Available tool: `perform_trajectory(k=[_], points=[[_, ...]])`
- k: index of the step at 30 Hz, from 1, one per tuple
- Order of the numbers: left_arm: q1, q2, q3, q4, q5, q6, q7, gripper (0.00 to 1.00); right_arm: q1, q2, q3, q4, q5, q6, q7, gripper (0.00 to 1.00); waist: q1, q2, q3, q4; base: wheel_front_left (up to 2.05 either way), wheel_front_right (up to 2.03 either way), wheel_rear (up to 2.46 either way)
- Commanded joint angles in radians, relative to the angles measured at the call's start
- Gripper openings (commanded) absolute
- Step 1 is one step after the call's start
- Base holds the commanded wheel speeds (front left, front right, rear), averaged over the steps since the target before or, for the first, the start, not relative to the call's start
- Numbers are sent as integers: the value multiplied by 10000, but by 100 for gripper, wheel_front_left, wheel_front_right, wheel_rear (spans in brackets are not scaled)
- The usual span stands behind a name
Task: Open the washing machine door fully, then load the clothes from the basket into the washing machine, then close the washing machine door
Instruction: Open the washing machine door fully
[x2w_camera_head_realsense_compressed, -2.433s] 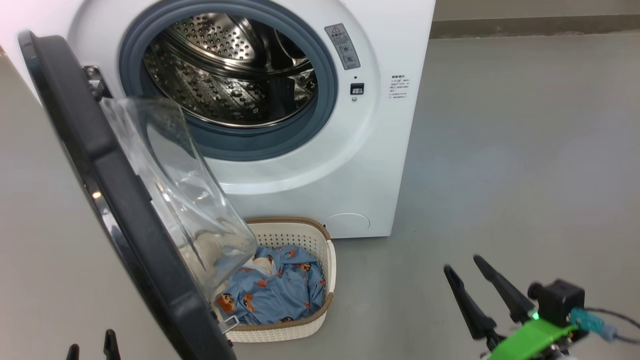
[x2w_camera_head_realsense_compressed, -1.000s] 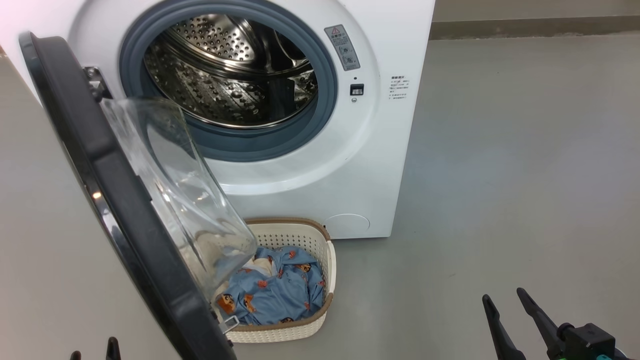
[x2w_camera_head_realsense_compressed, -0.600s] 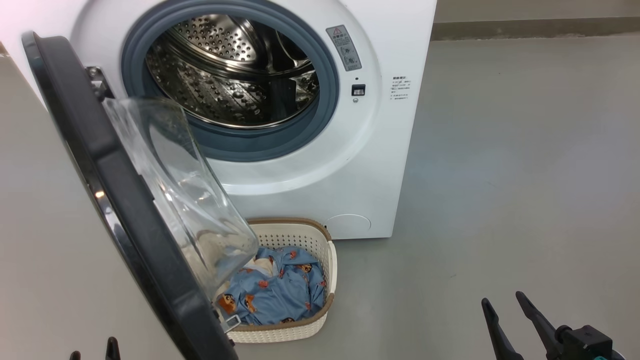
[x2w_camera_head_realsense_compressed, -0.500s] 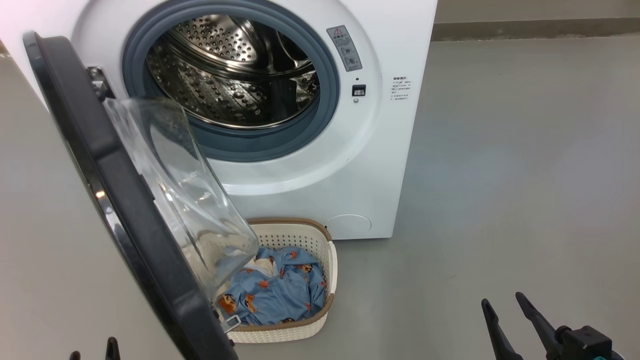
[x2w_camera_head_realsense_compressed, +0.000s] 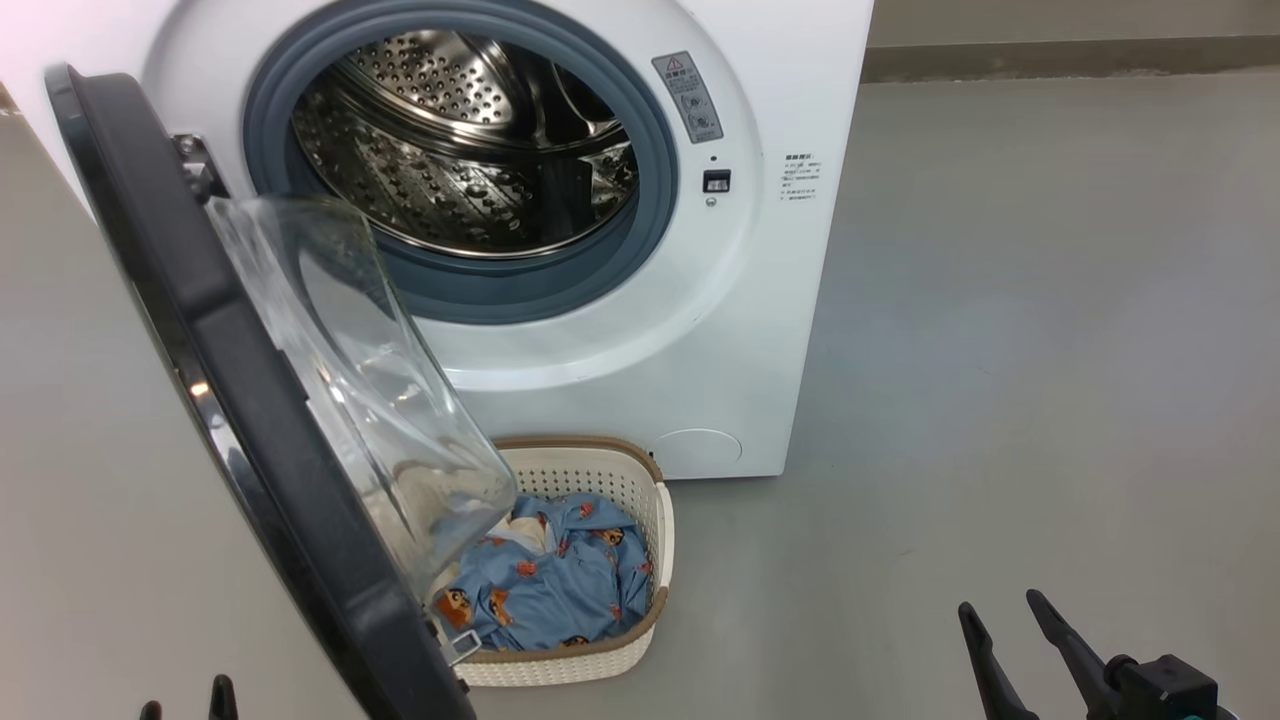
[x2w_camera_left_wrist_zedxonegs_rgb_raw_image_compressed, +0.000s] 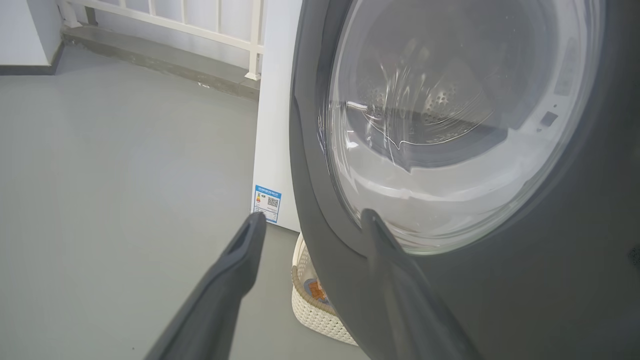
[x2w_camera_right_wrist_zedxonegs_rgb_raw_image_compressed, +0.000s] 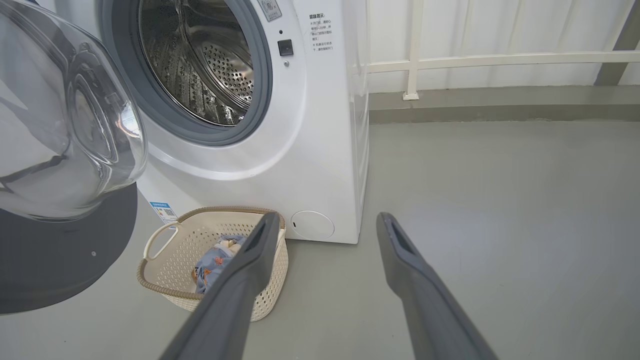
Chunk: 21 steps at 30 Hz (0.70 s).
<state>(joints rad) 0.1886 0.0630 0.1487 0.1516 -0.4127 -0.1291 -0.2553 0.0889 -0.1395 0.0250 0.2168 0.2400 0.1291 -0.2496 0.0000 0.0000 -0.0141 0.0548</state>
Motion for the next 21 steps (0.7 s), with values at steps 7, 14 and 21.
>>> perform_trajectory(k=[7,14,21], points=[[-221,200,358,-310,-7,-16,-65,0,-110,-95,205,-211,-17,16,-122,100,0,0,48,6,0,0,0],[-225,237,535,-422,-25,-16,-65,0,-99,-76,163,-240,-9,16,-122,100,0,0,44,41,0,0,0],[-662,58,1898,-1830,61,-16,-65,0,-48,-108,177,-257,28,16,-122,100,0,0,19,124,0,0,0]])
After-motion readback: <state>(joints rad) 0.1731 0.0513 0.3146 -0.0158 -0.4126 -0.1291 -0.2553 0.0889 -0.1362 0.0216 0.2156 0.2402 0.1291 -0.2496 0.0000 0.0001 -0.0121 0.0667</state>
